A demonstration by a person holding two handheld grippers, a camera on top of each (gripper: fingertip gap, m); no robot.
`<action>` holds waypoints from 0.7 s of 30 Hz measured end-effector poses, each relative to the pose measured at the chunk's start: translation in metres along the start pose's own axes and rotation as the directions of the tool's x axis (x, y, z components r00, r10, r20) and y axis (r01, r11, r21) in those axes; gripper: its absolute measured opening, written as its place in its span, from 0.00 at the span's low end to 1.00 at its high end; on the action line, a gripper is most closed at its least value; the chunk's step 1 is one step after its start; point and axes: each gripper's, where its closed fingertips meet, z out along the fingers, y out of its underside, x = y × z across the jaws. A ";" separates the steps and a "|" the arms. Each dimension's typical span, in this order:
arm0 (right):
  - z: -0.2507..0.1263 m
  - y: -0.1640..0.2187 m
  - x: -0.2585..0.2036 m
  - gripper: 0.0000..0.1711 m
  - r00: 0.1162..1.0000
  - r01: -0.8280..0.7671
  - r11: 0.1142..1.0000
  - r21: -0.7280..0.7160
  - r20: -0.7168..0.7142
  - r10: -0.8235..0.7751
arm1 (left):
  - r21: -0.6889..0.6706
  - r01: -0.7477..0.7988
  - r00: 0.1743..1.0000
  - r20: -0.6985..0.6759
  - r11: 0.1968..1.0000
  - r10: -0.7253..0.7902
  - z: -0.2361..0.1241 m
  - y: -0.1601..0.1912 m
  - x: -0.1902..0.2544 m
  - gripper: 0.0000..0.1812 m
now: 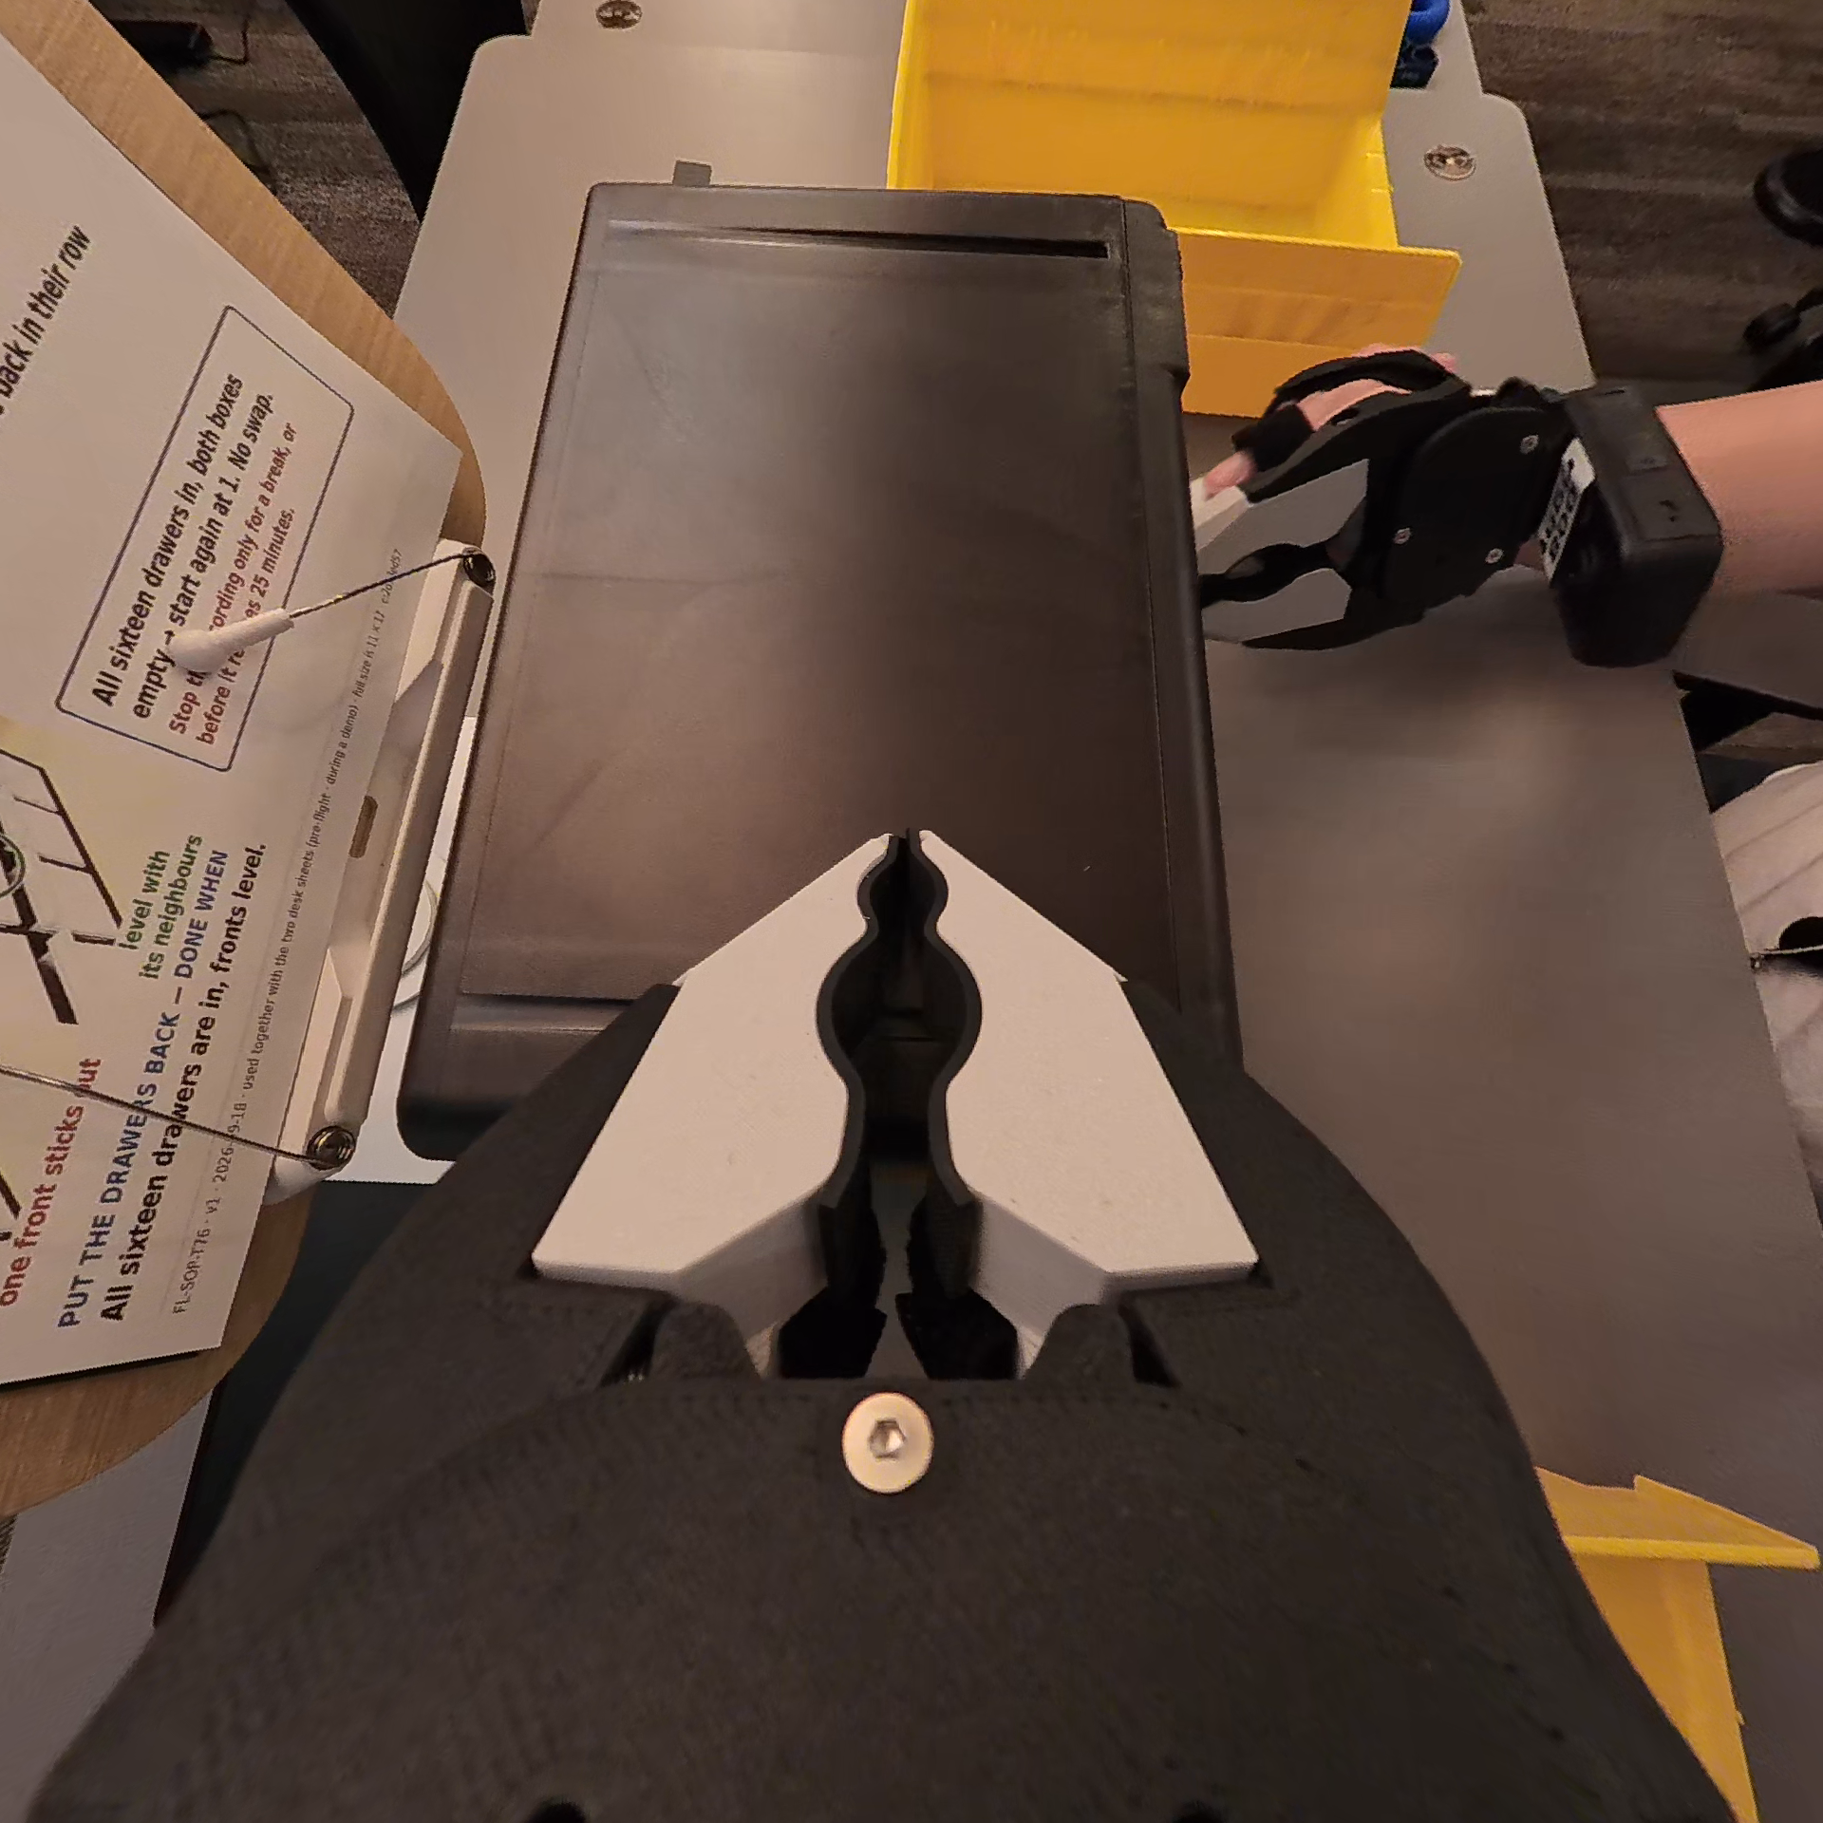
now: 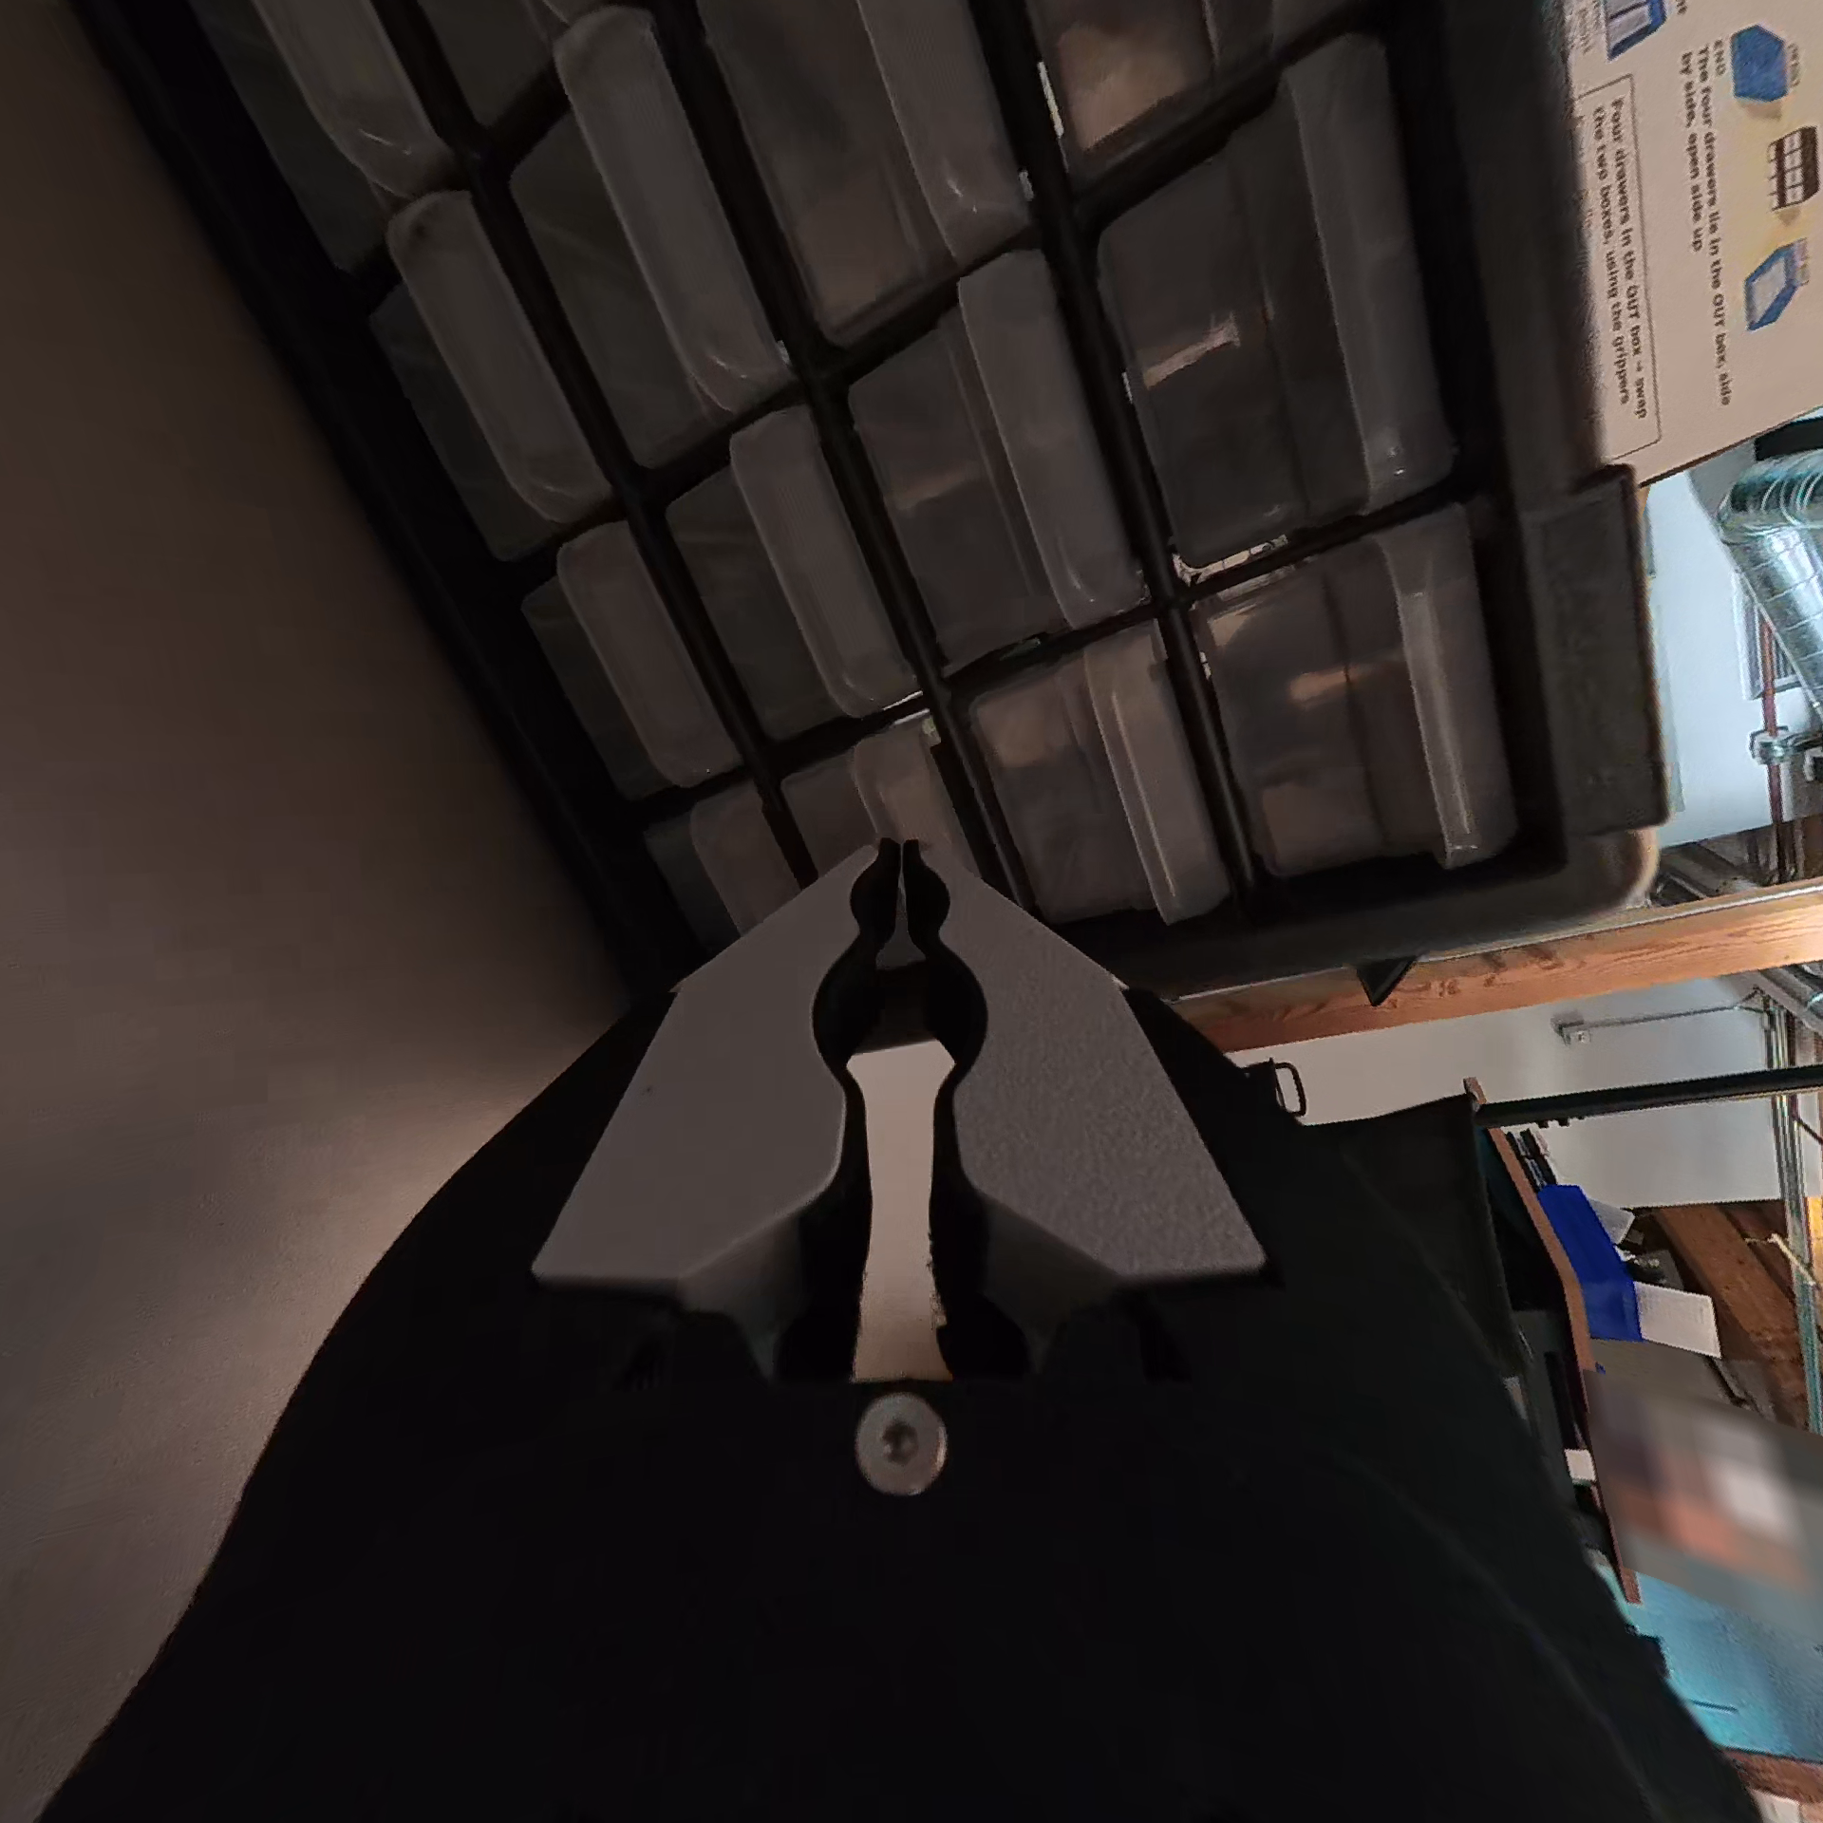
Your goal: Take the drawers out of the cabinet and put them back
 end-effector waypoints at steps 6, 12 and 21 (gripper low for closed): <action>0.004 0.000 0.002 0.00 1.000 -0.024 1.000 0.020 0.016 0.024 | -0.001 0.001 1.000 -0.002 1.000 -0.001 0.000 0.000 0.000 0.00; -0.023 -0.011 0.009 0.04 0.977 -0.211 0.968 0.134 0.031 0.209 | 0.100 0.018 0.992 0.120 0.995 -0.030 -0.007 -0.010 -0.009 0.00; -0.076 -0.012 0.108 0.42 0.474 -0.877 0.397 0.270 0.350 0.808 | 0.761 0.176 0.831 0.225 0.624 -0.509 -0.101 -0.025 0.027 0.14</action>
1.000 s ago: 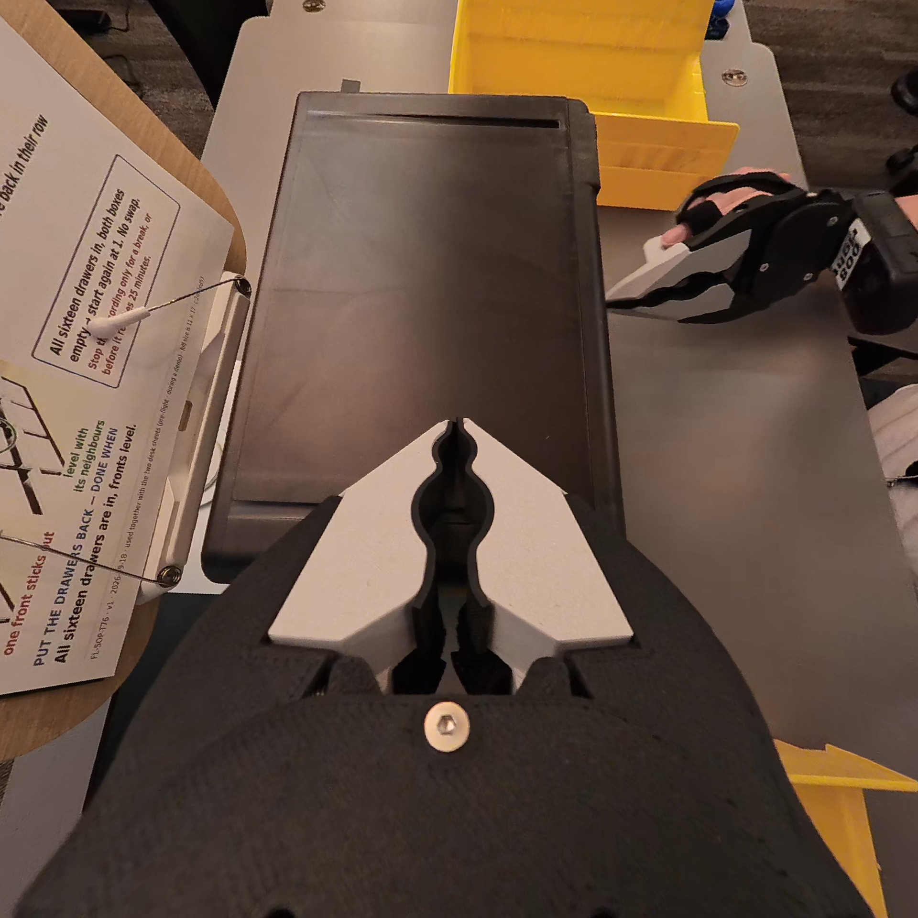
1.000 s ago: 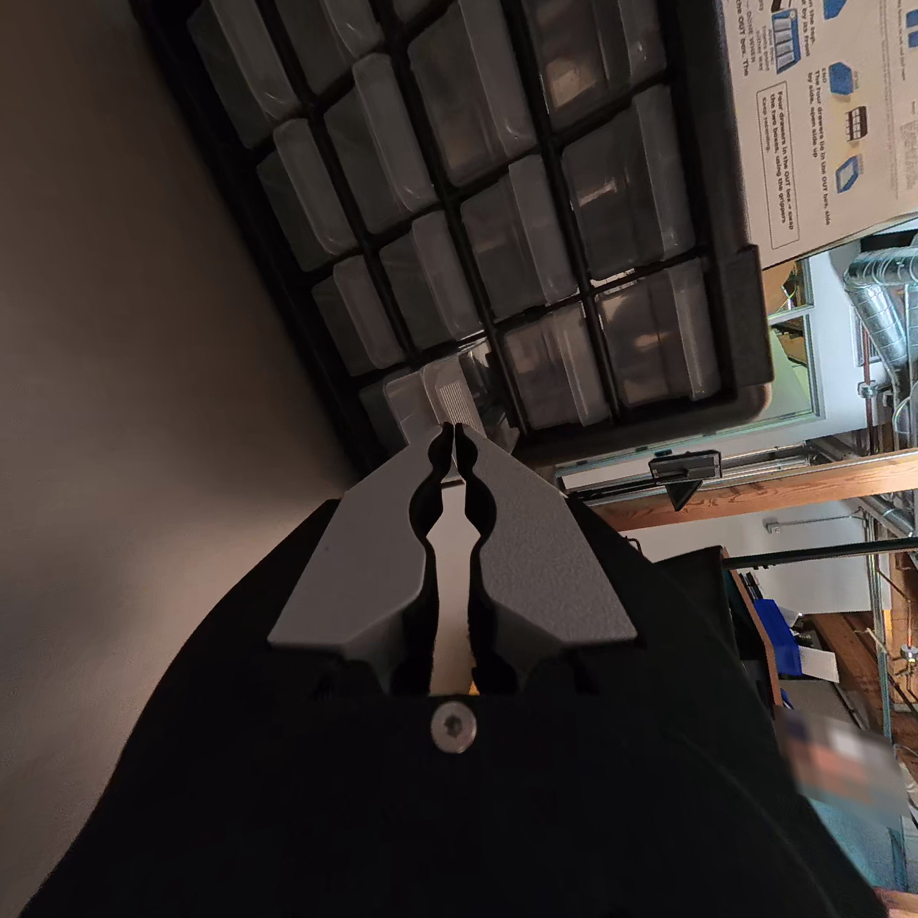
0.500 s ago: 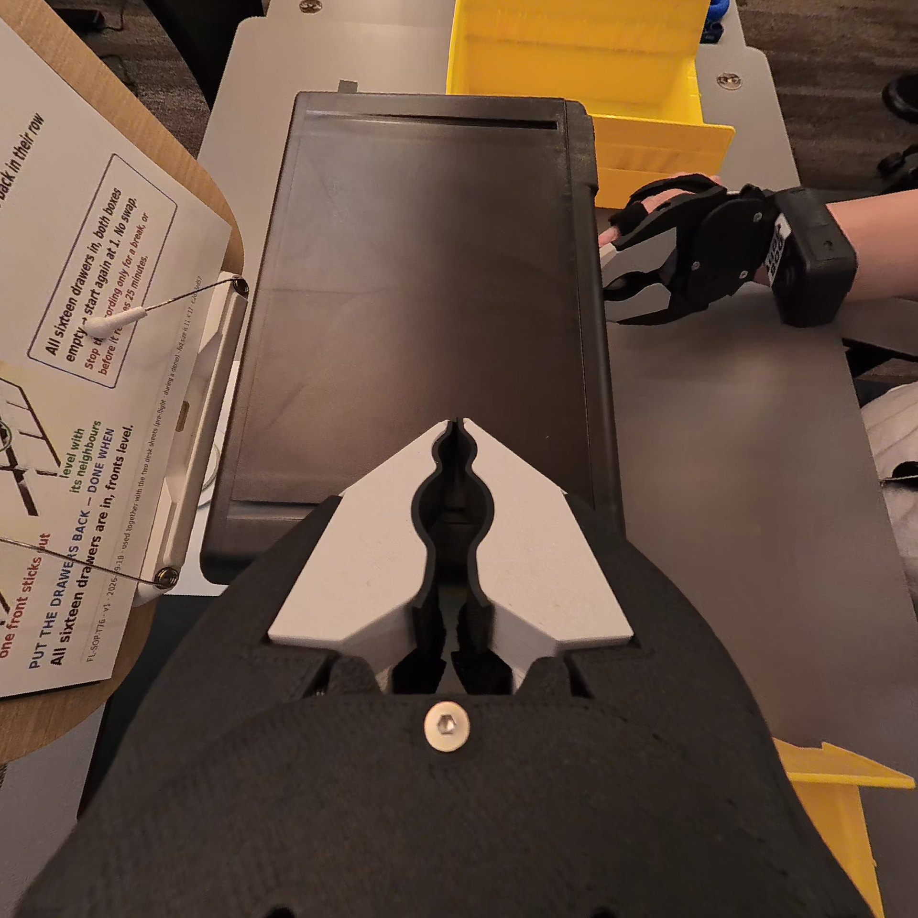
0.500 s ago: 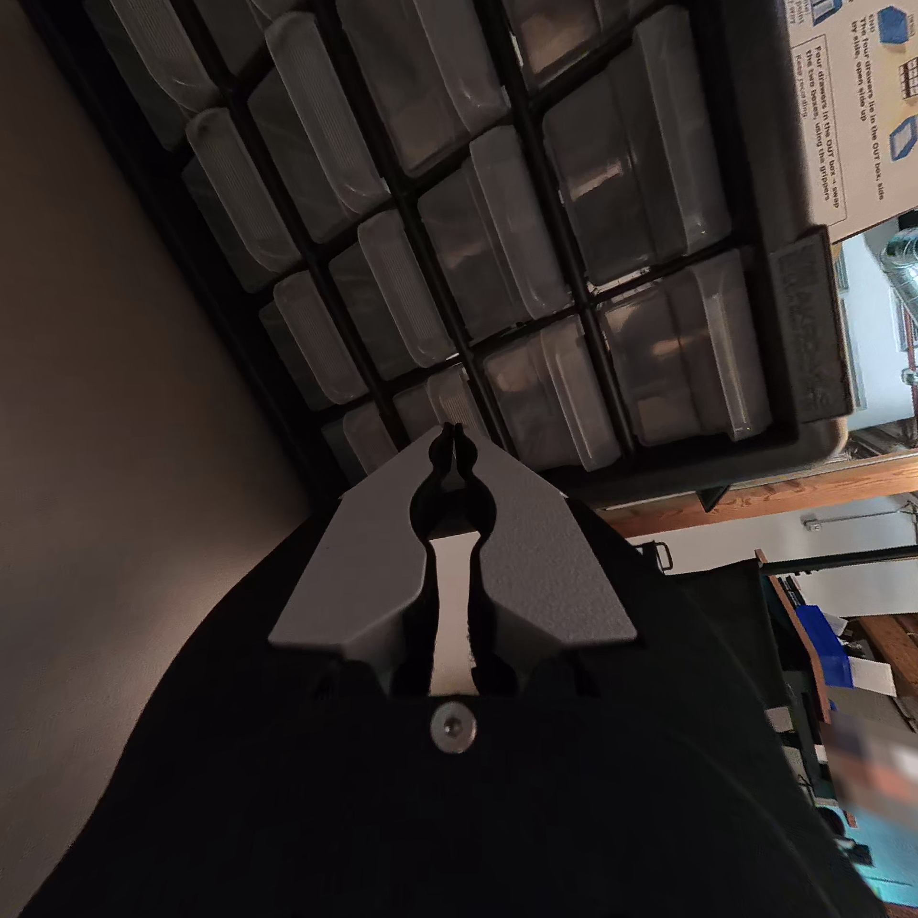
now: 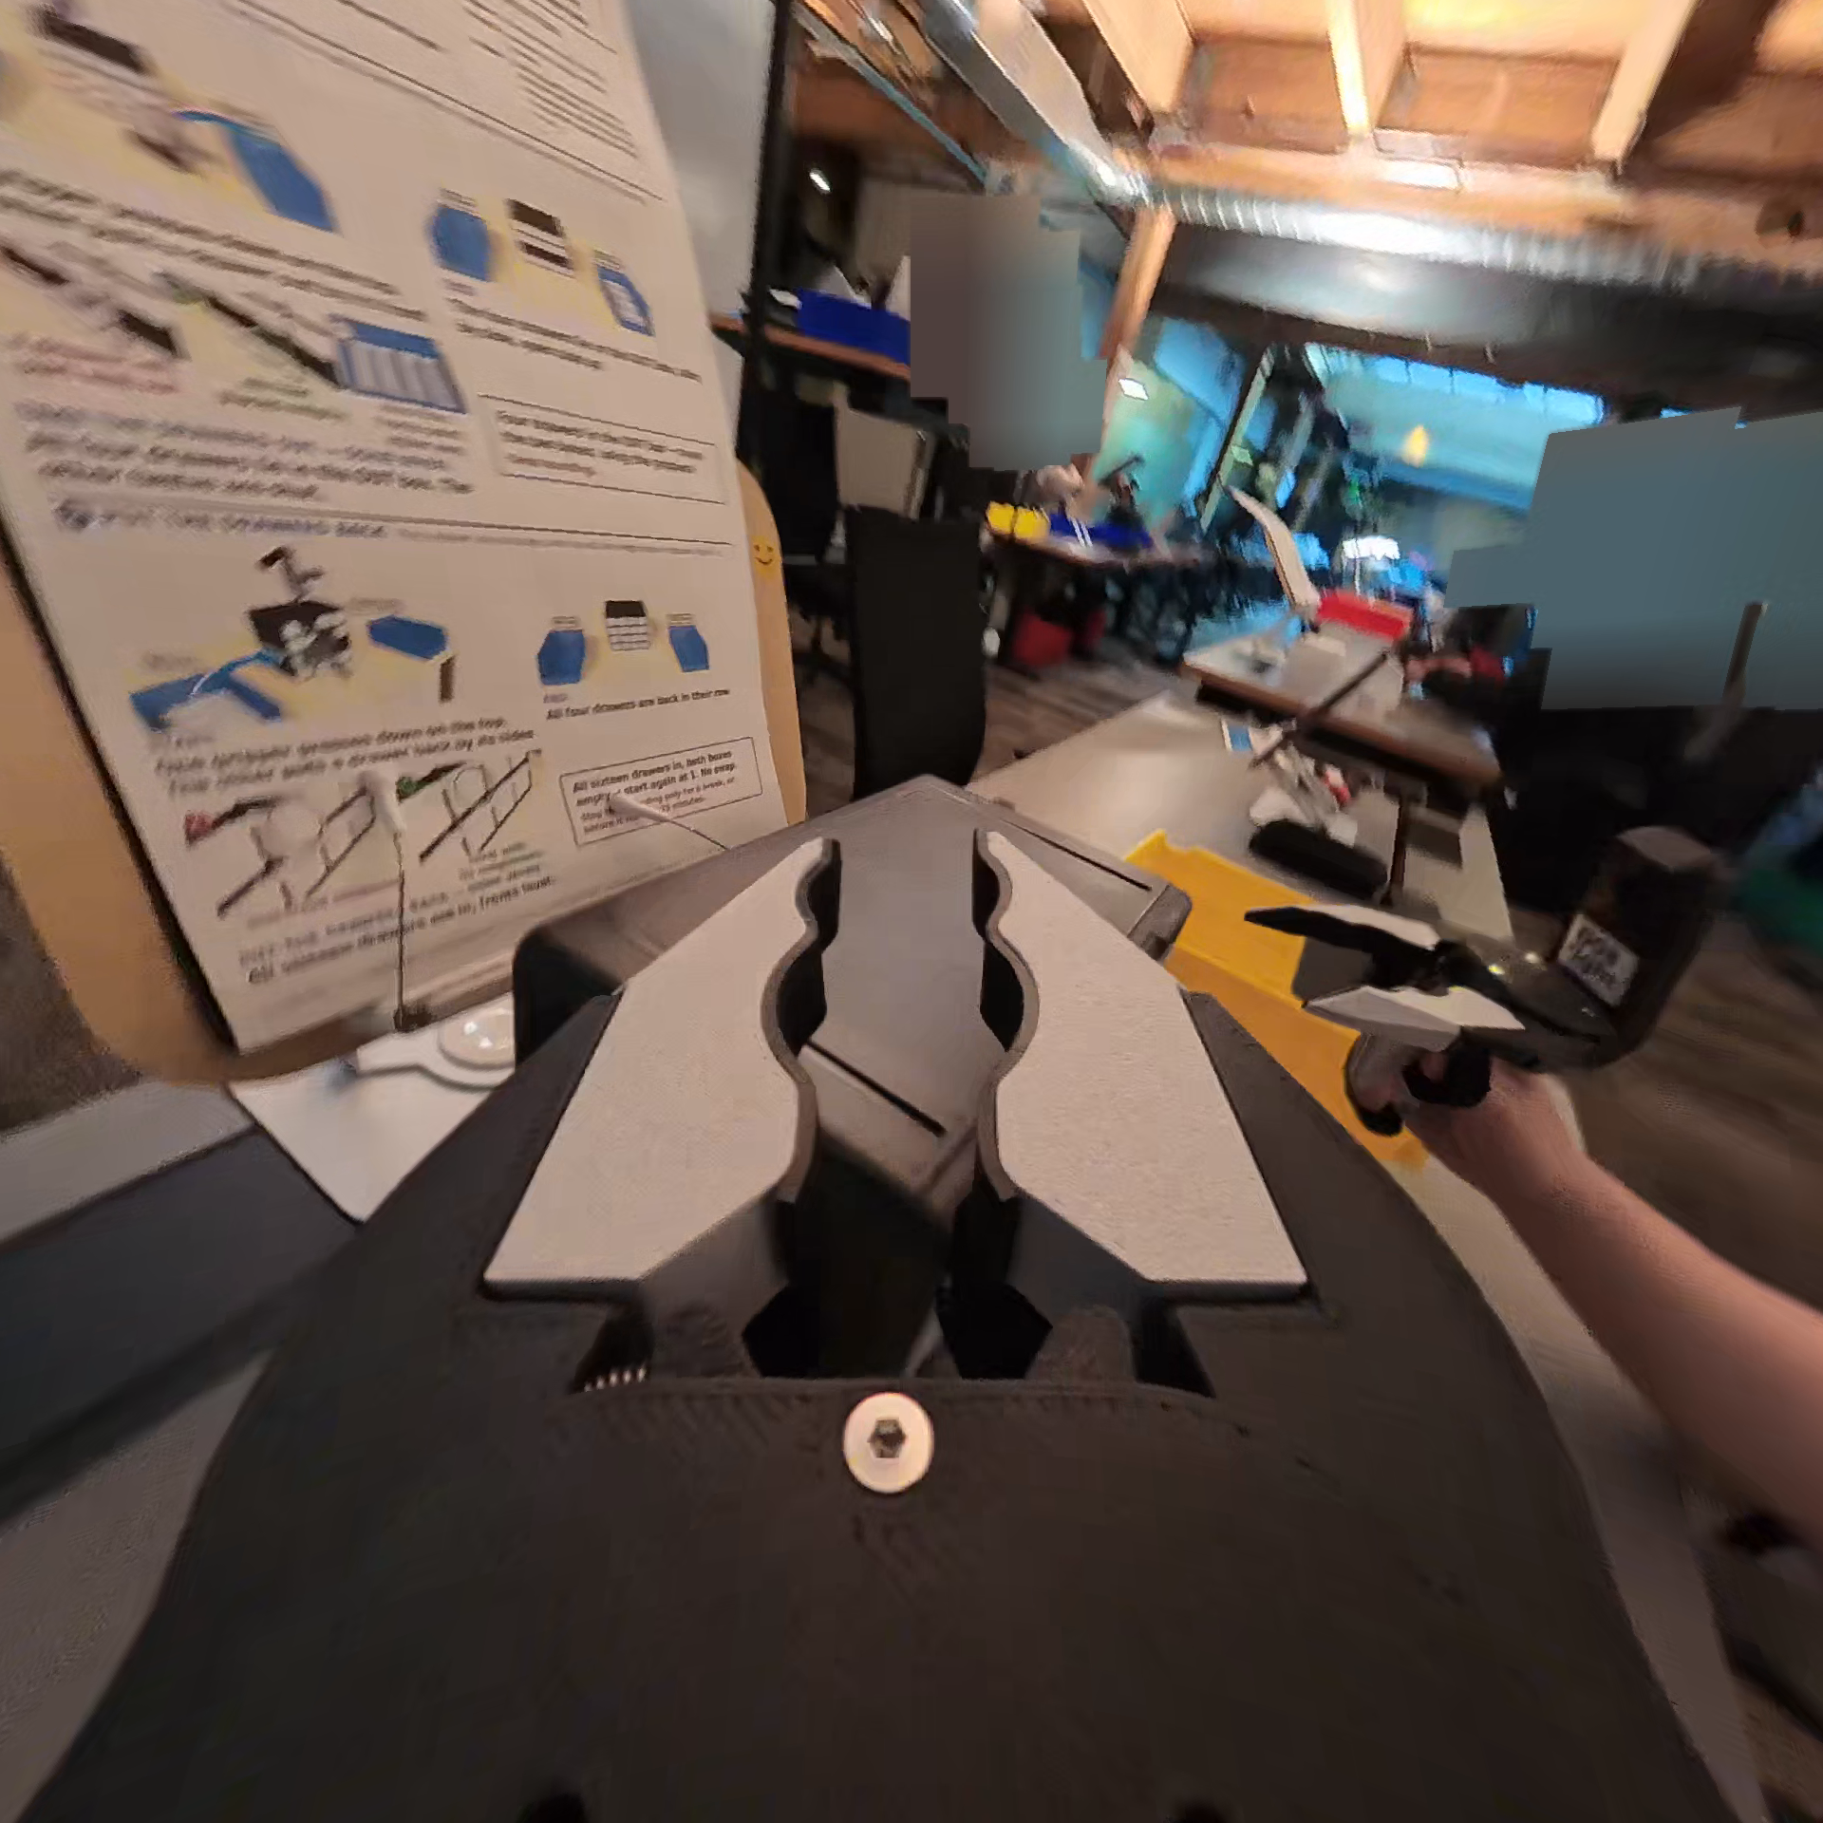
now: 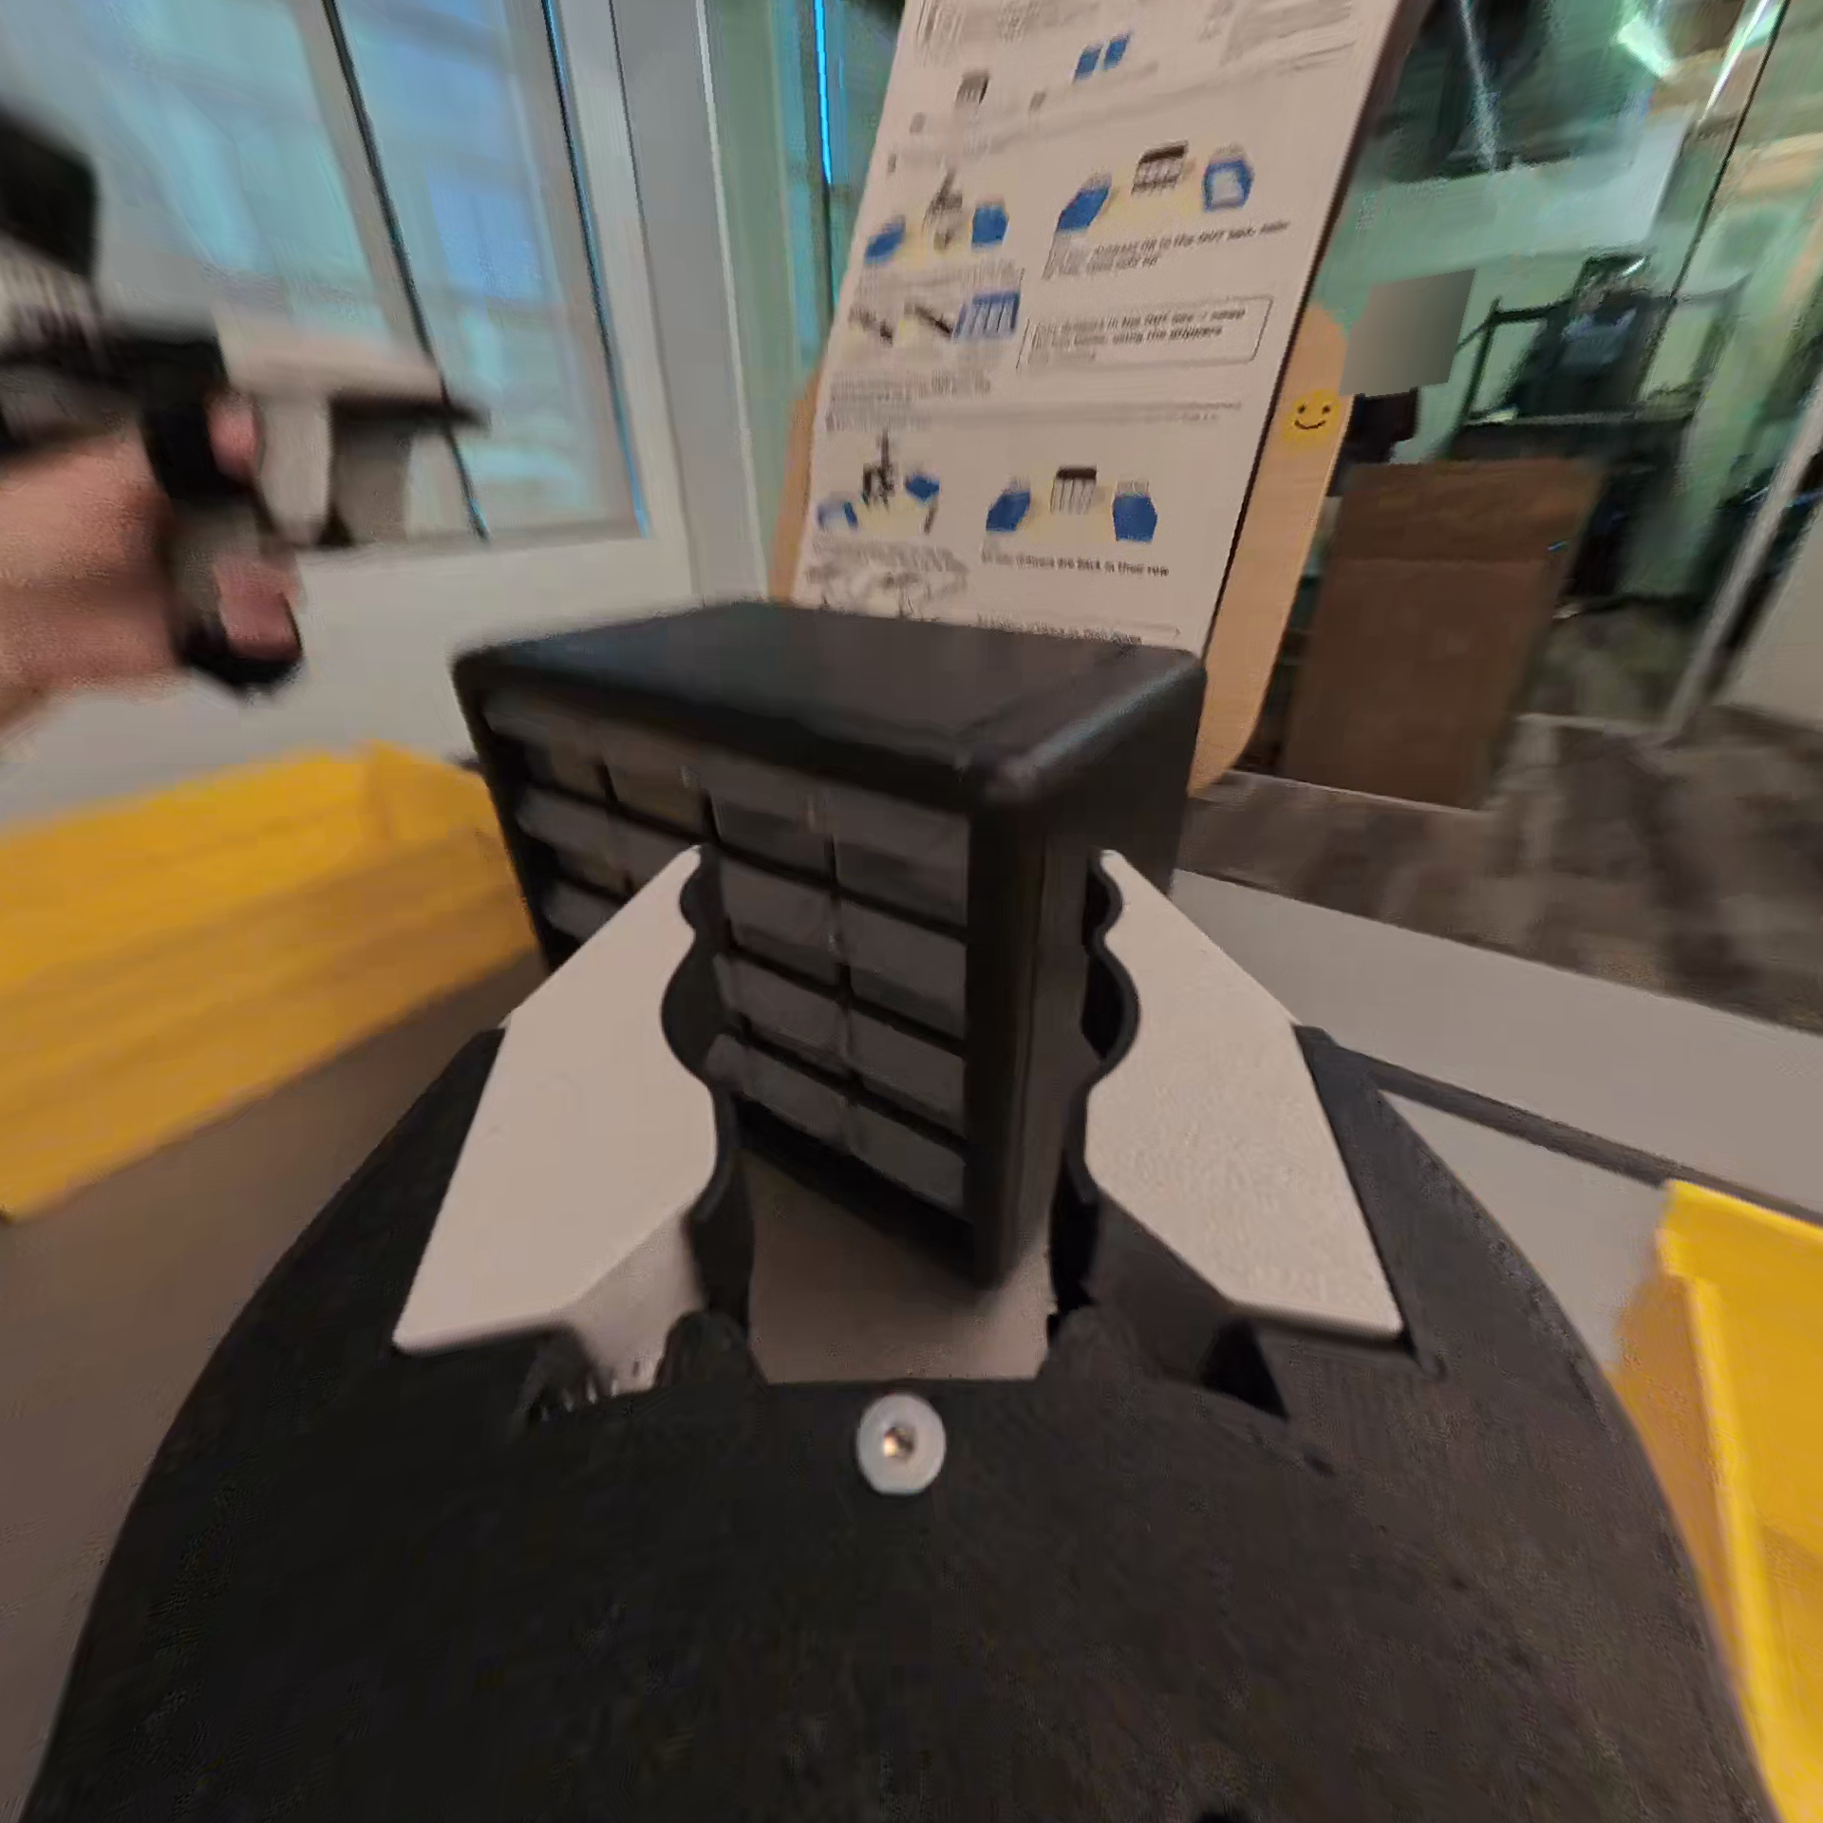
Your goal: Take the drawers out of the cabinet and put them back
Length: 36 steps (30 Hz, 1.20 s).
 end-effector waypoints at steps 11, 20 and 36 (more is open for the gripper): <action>0.042 -0.030 0.026 0.66 0.850 -0.485 0.874 0.021 0.246 0.465 | 0.178 0.198 0.962 0.152 0.964 -0.226 -0.020 0.054 0.013 0.54; 0.068 -0.035 0.044 0.68 0.845 -0.507 0.862 0.004 0.201 0.496 | 0.206 0.129 0.952 0.248 0.970 -0.179 -0.005 0.059 0.007 0.63; 0.084 -0.004 0.027 0.59 0.813 -0.509 0.813 -0.282 0.153 0.562 | -0.051 0.251 0.945 0.228 0.967 -0.234 0.014 0.076 -0.006 0.56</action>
